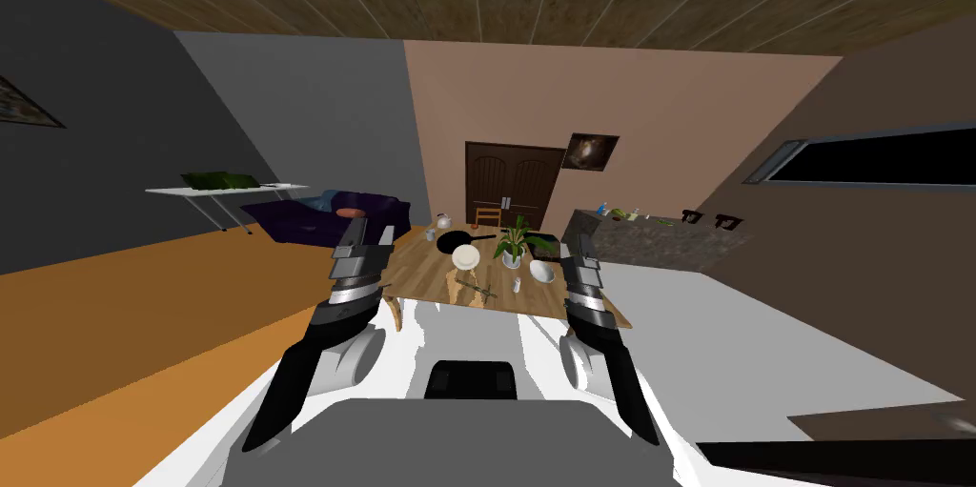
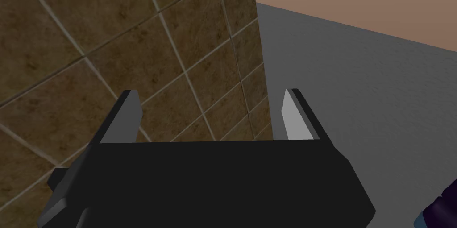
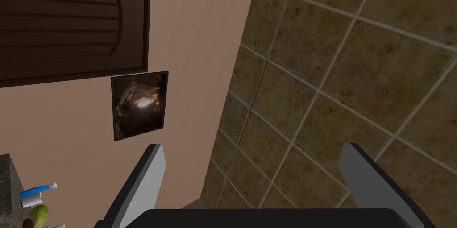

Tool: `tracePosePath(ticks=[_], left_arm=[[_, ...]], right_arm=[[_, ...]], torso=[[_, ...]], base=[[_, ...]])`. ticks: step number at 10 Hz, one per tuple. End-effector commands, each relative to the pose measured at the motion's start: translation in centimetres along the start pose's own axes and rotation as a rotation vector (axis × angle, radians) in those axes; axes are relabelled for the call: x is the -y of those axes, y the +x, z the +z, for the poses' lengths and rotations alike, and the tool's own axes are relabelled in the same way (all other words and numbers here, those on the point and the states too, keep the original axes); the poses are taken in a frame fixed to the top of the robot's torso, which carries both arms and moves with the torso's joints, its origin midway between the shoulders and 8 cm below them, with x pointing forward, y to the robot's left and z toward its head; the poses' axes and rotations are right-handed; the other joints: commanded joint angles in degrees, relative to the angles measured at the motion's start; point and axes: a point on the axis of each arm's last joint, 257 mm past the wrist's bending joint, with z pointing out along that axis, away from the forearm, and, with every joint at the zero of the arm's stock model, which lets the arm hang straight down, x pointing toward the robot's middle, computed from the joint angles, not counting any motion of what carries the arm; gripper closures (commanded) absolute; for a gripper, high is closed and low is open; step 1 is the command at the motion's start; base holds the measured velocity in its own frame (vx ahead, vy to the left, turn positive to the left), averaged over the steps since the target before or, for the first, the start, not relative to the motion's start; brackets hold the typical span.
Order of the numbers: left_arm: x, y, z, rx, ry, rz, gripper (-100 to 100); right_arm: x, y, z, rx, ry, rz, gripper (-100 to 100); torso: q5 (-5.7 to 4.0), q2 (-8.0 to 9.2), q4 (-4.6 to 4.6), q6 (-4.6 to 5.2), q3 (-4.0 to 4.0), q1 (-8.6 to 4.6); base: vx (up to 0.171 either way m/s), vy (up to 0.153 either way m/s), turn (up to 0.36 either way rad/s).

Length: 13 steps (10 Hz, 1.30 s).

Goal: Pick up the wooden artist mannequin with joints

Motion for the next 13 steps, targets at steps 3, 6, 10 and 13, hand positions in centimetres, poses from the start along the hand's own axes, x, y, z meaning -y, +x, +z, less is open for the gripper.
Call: tracePosePath(ticks=[3, 6, 10, 13], left_arm=[[0.0, 0.0, 0.0, 0.000, 0.000, 0.000, 0], [0.0, 0.0, 0.0, 0.000, 0.000, 0.000, 0], [0.0, 0.0, 0.0, 0.000, 0.000, 0.000, 0], [0.0, 0.0, 0.0, 0.000, 0.000, 0.000, 0]], right_arm=[[1.3, 2.6, -1.3, -0.119, 0.041, -0.005, -100], [2.5, 4.6, -2.9, -0.214, 0.078, -0.006, -100], [3.9, 7.0, -5.2, -0.333, 0.129, -0.003, -100], [5.4, 9.4, -8.3, -0.445, 0.194, 0.017, -100]], torso=[[0.03, 0.08, 0.02, -0.02, 0.05, 0.13], [0.02, 0.07, 0.01, -0.01, 0.04, 0.09], [0.04, 0.13, 0.03, -0.02, 0.08, 0.16], [0.02, 0.11, 0.03, 0.01, 0.07, 0.09]], base=[[-0.019, 0.035, 0.155], [-0.018, 0.032, 0.139], [-0.028, 0.043, 0.158], [-0.023, 0.034, 0.195]])
